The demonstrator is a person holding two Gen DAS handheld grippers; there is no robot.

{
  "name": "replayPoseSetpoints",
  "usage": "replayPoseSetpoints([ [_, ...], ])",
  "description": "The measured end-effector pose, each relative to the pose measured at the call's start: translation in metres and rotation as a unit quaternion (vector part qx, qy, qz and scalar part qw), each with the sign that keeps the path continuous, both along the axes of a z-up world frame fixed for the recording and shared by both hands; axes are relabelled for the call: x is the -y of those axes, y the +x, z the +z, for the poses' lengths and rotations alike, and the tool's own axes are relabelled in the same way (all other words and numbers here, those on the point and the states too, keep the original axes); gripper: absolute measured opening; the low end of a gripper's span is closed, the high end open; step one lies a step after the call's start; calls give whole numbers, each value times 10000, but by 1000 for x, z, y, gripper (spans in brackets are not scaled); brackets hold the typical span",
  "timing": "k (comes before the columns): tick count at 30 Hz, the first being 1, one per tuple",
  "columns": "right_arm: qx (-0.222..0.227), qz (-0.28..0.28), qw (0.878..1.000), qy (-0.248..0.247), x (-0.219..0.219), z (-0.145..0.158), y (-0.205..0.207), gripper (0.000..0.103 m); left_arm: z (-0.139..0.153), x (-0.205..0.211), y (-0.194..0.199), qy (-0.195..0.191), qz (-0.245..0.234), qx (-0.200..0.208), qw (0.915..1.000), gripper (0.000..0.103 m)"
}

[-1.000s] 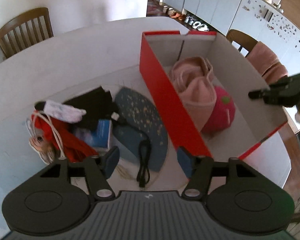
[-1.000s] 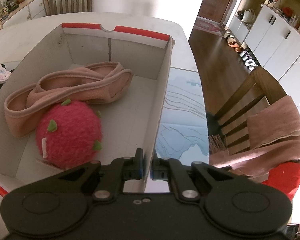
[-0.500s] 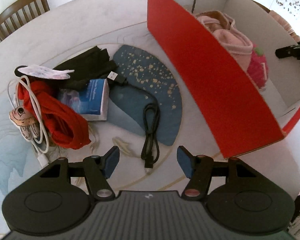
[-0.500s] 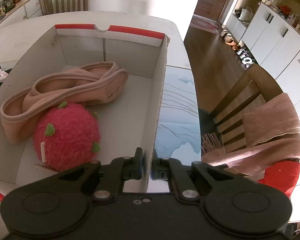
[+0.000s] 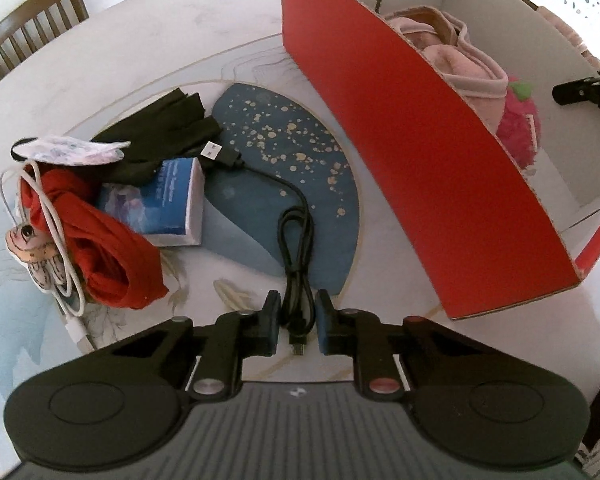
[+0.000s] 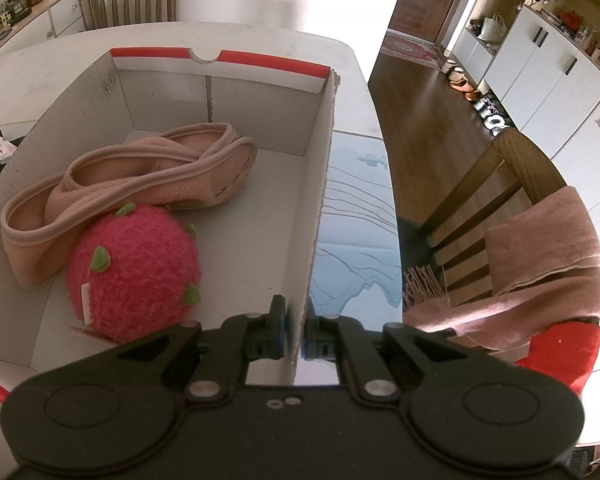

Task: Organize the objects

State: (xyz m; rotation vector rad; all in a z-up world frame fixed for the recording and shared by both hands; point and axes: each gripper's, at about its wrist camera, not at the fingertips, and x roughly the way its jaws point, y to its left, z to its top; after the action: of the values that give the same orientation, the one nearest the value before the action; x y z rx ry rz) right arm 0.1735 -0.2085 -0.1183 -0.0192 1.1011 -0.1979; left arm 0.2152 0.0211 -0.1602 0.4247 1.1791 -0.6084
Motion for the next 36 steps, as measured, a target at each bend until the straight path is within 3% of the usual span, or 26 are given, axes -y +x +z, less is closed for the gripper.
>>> replayPoseSetpoints([
  [2,2,-7,10000,5,0,0,0,5,2,-1,-1,-51,75,26,10000,6],
  [14,1,-1,10000,1,0,0,0,5,62,-21,8,-1081,723,153,9914,2],
  [22,5,-1,10000,-4,0,0,0,5,116,-20,21,-1513,778,572,9838,1],
  [30,5,2,10000,-12,0,0,0,5,162,19,20,-1872,181,884,9782,1],
  [36,5,4,10000,-17,-1,1,0,5,169,75,6,-1899,-589,959,9753,1],
])
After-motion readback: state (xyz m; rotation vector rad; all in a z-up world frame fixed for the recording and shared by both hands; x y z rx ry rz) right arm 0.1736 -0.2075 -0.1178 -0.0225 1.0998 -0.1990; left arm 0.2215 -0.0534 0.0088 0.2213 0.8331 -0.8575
